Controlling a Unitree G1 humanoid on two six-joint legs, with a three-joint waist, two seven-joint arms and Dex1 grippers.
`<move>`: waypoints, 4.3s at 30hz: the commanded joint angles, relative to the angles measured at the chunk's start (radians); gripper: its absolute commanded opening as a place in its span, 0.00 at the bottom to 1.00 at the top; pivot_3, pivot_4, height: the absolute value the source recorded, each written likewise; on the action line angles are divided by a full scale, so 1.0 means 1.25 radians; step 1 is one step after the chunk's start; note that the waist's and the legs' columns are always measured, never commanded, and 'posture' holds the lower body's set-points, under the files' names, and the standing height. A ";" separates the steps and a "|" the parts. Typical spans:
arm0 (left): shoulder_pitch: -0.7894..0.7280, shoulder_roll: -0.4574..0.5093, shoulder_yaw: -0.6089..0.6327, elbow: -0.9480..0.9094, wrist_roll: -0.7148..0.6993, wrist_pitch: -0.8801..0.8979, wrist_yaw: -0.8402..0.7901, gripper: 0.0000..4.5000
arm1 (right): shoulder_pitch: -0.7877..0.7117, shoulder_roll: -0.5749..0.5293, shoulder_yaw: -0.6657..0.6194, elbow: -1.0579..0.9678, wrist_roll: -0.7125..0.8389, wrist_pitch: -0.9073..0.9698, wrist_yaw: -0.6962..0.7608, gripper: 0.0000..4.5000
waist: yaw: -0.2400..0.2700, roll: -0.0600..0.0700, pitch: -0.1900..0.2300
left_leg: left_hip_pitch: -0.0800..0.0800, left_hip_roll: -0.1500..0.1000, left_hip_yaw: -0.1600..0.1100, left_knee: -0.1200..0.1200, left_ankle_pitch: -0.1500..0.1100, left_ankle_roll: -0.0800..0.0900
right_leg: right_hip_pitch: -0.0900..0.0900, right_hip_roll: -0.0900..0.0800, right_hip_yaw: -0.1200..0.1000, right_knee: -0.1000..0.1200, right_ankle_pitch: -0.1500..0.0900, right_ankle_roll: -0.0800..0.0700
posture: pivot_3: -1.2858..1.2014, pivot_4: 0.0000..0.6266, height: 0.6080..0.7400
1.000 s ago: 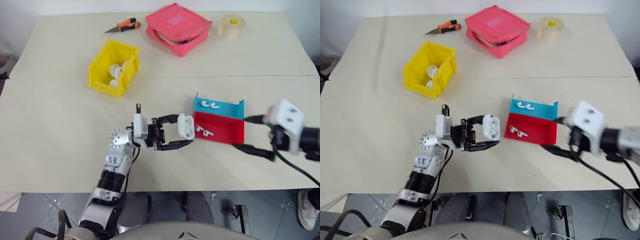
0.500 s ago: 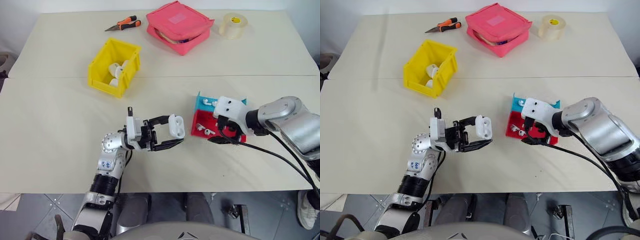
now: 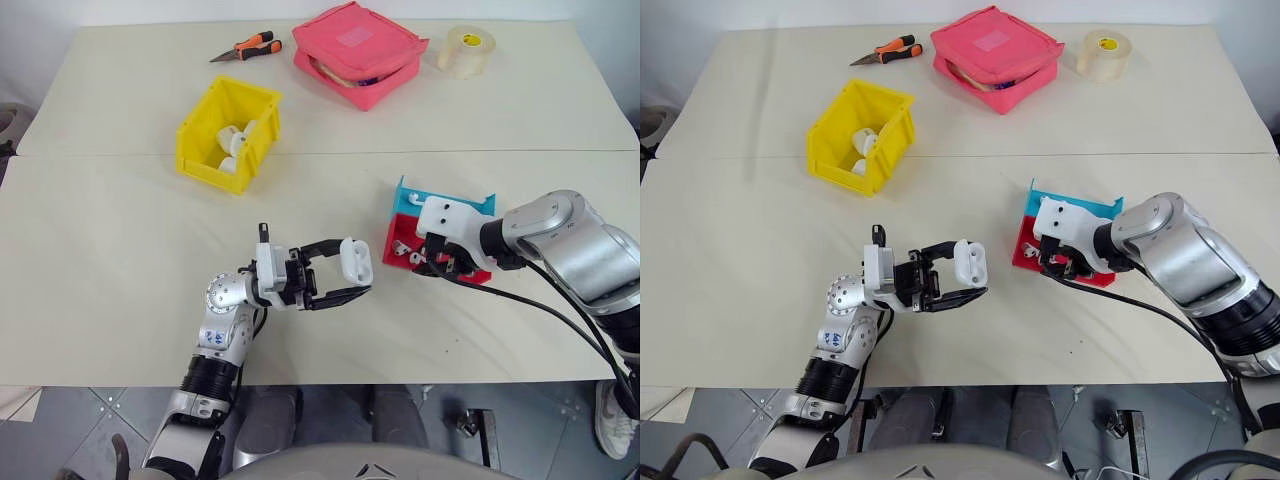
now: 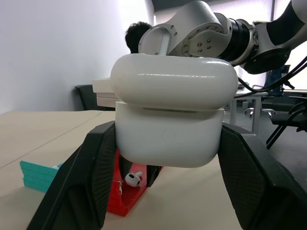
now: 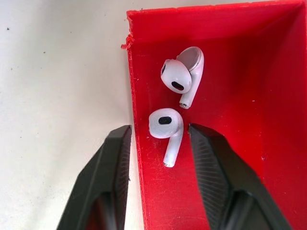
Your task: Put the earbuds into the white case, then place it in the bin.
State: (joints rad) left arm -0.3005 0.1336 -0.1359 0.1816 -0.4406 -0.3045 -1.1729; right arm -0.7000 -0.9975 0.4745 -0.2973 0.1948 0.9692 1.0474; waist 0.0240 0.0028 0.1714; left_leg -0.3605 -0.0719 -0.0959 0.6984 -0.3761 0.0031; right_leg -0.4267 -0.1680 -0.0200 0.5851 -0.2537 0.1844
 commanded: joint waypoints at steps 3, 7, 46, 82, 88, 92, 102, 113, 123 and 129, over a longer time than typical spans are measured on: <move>-0.005 0.004 0.003 -0.019 -0.005 -0.012 -0.001 0.62 | -0.014 0.009 0.000 -0.018 -0.015 0.016 0.015 0.43 | 0.000 0.000 0.000 | 0.000 0.000 0.000 0.000 0.000 0.000 | 0.000 0.000 0.000 0.000 0.000 0.000 | 0.52 0.24 1.00; -0.007 0.005 0.002 -0.017 -0.005 -0.009 -0.003 0.62 | -0.019 0.018 0.002 -0.024 -0.020 0.021 0.019 0.43 | 0.000 0.000 0.000 | 0.000 0.000 0.000 0.000 0.000 0.000 | 0.000 0.000 0.000 0.000 0.000 0.000 | 0.52 0.24 1.00; -0.012 0.029 0.005 -0.078 -0.043 0.073 0.003 0.62 | 0.197 0.008 -0.359 -0.158 0.151 -0.080 0.095 0.10 | 0.003 0.000 0.000 | -0.001 0.000 0.000 0.000 0.000 0.000 | -0.001 0.000 -0.001 0.000 0.000 0.000 | 0.52 0.24 1.00; -0.077 0.053 0.041 -0.164 -0.144 0.337 0.003 0.62 | 0.407 0.572 -0.429 -0.185 0.467 -0.455 -0.214 0.10 | -0.003 0.000 0.000 | 0.001 0.000 -0.001 0.000 0.001 -0.002 | 0.000 0.001 0.001 0.003 0.000 0.000 | 0.52 0.24 1.00; -0.080 0.050 0.042 -0.166 -0.143 0.337 0.004 0.62 | 0.413 0.573 -0.414 -0.147 0.450 -0.491 -0.204 0.10 | -0.003 0.000 0.000 | 0.001 0.000 -0.001 0.000 0.001 -0.002 | 0.000 0.001 0.001 0.003 0.000 0.000 | 0.52 0.24 1.00; -0.082 0.048 0.042 -0.165 -0.142 0.334 0.006 0.62 | 0.415 0.570 -0.401 -0.130 0.442 -0.502 -0.196 0.10 | -0.003 0.000 0.000 | 0.001 0.000 -0.001 0.000 0.001 -0.002 | 0.000 0.001 0.001 0.003 0.000 0.000 | 0.52 0.24 1.00; -0.096 0.039 0.048 -0.155 -0.143 0.324 0.006 0.62 | 0.416 0.549 -0.363 -0.069 0.362 -0.569 -0.167 0.10 | -0.003 0.000 0.000 | 0.001 0.000 -0.001 0.000 0.001 -0.002 | 0.000 0.001 0.001 0.003 0.000 0.000 | 0.52 0.24 1.00; -0.114 0.032 0.060 -0.138 -0.142 0.312 0.003 0.62 | 0.432 0.500 -0.364 -0.060 0.378 -0.554 -0.146 0.10 | -0.003 0.000 0.000 | 0.001 0.000 -0.001 0.000 0.001 -0.002 | 0.000 0.001 0.001 0.003 0.000 0.000 | 0.52 0.24 1.00; -0.114 0.020 0.058 -0.127 -0.130 0.296 -0.007 0.62 | 0.391 0.467 -0.391 -0.096 0.451 -0.502 -0.144 0.70 | -0.002 0.000 0.000 | 0.001 0.000 -0.001 0.000 0.001 -0.002 | 0.000 0.001 0.001 0.002 0.000 0.000 | 0.52 0.24 1.00; -0.103 0.023 0.059 -0.121 -0.117 0.286 -0.020 0.62 | 0.402 0.422 -0.449 -0.127 0.477 -0.474 -0.151 0.99 | -0.002 0.000 0.000 | 0.001 0.000 -0.001 0.000 0.001 -0.002 | 0.000 0.001 0.001 0.002 0.000 0.000 | 0.52 0.24 1.00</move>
State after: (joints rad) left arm -0.4206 0.1684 -0.0604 0.0551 -0.5813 0.0770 -1.1934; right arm -0.2081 -0.4476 -0.0617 -0.4110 0.7768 0.3612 0.8544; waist 0.0220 0.0031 0.1715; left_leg -0.3597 -0.0716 -0.0968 0.6980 -0.3753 0.0014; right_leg -0.4269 -0.1666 -0.0190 0.5877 -0.2538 0.1840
